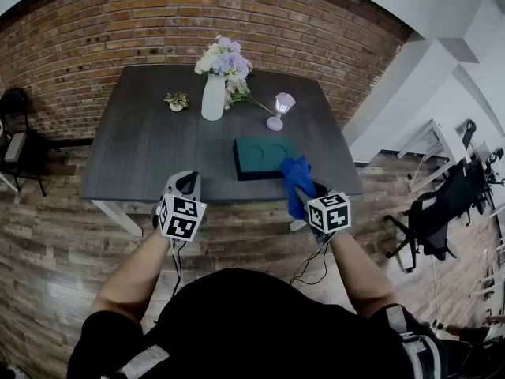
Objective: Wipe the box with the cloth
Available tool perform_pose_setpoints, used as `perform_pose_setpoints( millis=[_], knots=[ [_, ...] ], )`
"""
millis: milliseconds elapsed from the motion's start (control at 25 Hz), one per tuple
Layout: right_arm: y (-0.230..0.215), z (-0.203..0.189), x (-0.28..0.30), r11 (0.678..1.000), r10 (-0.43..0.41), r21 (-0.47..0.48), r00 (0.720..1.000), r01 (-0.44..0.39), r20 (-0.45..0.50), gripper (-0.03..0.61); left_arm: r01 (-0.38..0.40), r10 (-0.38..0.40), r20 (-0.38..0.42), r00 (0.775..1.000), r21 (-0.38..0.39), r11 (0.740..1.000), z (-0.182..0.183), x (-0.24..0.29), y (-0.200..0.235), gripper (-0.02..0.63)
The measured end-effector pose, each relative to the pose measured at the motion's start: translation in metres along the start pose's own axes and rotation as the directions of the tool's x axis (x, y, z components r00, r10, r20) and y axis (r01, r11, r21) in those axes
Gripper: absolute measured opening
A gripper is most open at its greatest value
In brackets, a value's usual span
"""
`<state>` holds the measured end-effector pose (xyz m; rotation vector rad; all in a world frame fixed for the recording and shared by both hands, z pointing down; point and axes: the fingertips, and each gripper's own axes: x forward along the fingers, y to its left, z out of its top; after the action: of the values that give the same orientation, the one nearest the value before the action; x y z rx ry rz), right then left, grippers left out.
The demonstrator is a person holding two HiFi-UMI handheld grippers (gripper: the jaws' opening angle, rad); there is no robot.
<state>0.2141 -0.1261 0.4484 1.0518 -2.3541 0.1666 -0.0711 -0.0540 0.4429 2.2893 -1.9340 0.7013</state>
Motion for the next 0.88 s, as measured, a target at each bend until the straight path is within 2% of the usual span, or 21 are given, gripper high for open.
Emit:
perform_pose_setpoints(
  millis=[280,480,680,880],
  knots=[
    [0.012,-0.001,-0.001,0.999,0.012,-0.035,1.0,-0.013,-0.021,0.143,0.019,-0.019,0.0,1.0,-0.077,0.997,-0.015,-0.007,-0.003,0.009],
    [0.028,-0.007,0.0,0.998,0.029,-0.059,0.999,-0.031,-0.04,0.143,0.034,-0.033,0.004,0.999,-0.085,0.996,-0.022,-0.009,-0.007,0.009],
    [0.032,-0.006,-0.003,0.999,0.028,-0.042,0.999,-0.03,-0.043,0.143,0.061,-0.062,-0.008,0.998,-0.099,0.993,-0.023,-0.004,-0.016,0.009],
    [0.032,-0.011,0.011,0.996,0.064,-0.056,0.996,-0.068,-0.068,0.143,0.092,-0.095,-0.026,0.995,-0.096,0.991,-0.029,0.004,-0.034,0.009]
  ],
)
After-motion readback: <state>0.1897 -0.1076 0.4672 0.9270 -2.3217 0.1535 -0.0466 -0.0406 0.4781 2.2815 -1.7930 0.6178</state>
